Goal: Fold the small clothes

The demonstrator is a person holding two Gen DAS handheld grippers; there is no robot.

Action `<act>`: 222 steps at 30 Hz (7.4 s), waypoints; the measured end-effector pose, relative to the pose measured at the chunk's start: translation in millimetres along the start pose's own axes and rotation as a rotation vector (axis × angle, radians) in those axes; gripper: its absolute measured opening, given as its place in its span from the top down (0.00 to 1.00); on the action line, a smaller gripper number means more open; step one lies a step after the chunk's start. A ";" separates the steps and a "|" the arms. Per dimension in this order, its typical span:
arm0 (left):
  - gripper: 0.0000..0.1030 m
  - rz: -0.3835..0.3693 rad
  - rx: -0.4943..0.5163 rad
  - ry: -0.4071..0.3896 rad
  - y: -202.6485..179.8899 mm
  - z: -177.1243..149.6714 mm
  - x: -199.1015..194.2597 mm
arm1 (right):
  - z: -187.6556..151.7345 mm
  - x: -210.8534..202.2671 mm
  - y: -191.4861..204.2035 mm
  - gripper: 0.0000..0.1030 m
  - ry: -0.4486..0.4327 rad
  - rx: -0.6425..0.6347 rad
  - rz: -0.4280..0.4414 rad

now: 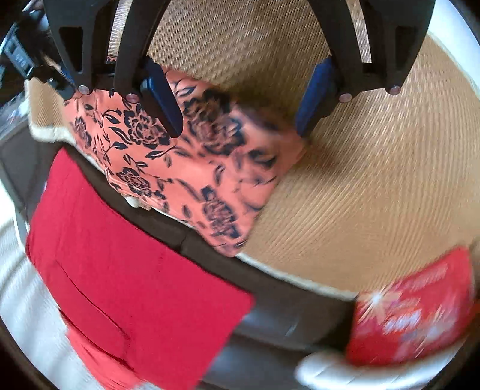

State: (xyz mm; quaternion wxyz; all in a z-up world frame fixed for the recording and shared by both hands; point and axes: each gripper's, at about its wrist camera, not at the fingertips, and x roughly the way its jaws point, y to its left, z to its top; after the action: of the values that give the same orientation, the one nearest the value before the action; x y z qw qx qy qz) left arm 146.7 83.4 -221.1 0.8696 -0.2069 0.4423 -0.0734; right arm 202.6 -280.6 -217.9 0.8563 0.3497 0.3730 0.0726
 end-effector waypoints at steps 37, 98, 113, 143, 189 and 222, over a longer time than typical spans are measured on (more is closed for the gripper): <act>0.84 -0.065 0.165 -0.206 -116.4 18.9 20.6 | 11.4 33.6 -54.5 0.92 0.172 0.244 0.197; 0.22 -0.256 0.614 0.141 -251.8 -32.2 122.0 | 121.0 -88.1 -89.8 0.35 -0.226 0.098 -0.272; 0.18 -0.197 0.662 0.036 -233.3 -35.8 80.5 | 150.3 1.7 -64.6 0.73 0.089 0.034 -0.096; 0.18 -0.157 0.747 0.007 -242.2 -39.9 50.6 | 12.6 -134.5 -121.1 0.74 0.025 0.101 -0.212; 0.18 -0.101 0.680 -0.139 -255.4 -13.0 51.2 | 15.6 -160.7 -117.8 0.73 -0.033 0.065 -0.076; 0.14 -0.092 0.687 -0.050 -260.8 -11.8 82.4 | 58.7 -106.1 -144.8 0.70 -0.096 0.069 -0.242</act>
State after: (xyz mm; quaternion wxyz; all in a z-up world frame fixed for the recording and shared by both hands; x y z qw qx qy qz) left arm 201.0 -181.3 -177.5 0.8948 0.0764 0.3604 -0.2520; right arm 147.9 -461.3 -222.0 0.8632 0.3345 0.3731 -0.0609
